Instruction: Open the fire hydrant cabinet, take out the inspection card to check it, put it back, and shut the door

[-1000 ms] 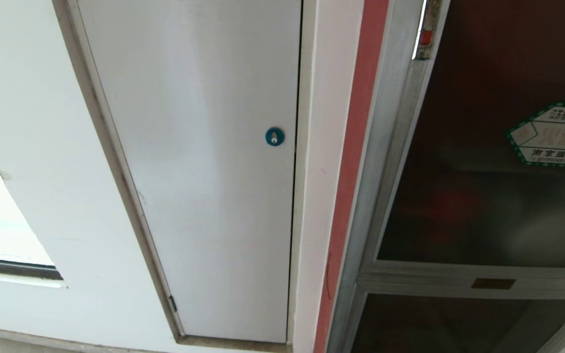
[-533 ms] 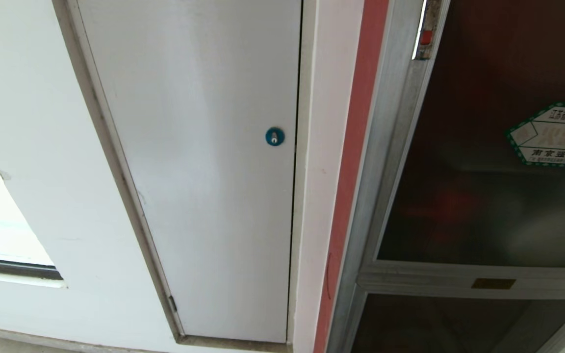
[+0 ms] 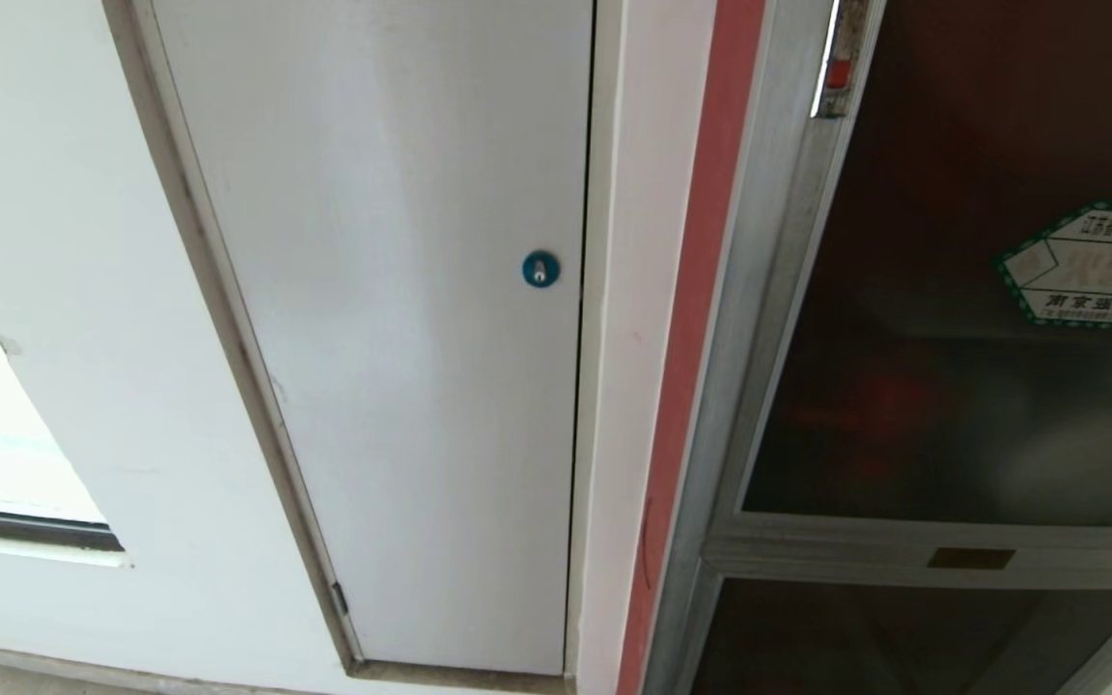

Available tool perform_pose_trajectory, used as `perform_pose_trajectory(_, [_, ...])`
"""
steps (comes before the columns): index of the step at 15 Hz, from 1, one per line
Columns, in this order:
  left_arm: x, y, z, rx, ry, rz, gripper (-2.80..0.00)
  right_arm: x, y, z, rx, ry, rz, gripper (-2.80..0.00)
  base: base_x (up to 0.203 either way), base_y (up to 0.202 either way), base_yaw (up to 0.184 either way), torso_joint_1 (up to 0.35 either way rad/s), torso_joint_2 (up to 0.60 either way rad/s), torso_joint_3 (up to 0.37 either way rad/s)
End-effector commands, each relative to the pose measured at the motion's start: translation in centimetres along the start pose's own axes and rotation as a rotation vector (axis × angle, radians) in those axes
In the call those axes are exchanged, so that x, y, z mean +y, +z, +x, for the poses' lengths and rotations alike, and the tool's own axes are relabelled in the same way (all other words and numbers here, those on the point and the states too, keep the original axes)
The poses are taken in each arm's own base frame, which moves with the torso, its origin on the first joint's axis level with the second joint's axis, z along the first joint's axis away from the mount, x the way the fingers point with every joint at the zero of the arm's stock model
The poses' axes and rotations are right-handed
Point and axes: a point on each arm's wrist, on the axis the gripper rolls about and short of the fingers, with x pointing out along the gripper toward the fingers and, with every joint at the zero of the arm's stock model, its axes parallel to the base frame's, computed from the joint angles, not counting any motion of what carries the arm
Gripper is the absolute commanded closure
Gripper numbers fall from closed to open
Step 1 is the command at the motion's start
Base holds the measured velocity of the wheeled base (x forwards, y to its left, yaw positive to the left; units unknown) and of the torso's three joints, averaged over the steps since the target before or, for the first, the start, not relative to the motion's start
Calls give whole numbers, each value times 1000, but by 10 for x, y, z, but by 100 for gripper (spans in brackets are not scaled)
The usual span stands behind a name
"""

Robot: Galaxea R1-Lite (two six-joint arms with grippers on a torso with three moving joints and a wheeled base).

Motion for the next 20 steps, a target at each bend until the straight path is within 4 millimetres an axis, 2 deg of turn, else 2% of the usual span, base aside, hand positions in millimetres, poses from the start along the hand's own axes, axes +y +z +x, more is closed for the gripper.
perform_pose_trajectory(1, [0,0,0,2,0,0,0,0,12,-2,-18,4,0,0,0,0,0,0,0,0])
perform_pose_trajectory(5, [0,0,0,2,0,-2,0,2,60,6,19,63,2,0,0,0,0,0,0,0])
perform_pose_trajectory(8, [0,0,0,2,0,0,0,5,107,28,66,152,7,0,0,0,0,0,0,0])
perform_pose_trajectory(12, [0,0,0,2,0,0,0,9,181,79,82,287,24,0,0,0,0,0,0,0])
perform_pose_trajectory(15, [0,0,0,2,0,0,0,15,215,124,110,403,38,0,0,0,0,0,0,0])
perform_pose_trajectory(18, [0,0,0,2,0,0,0,36,249,173,117,545,50,0,0,0,0,0,0,0])
perform_pose_trajectory(20, [0,0,0,2,0,0,0,51,267,198,127,590,56,0,0,0,0,0,0,0])
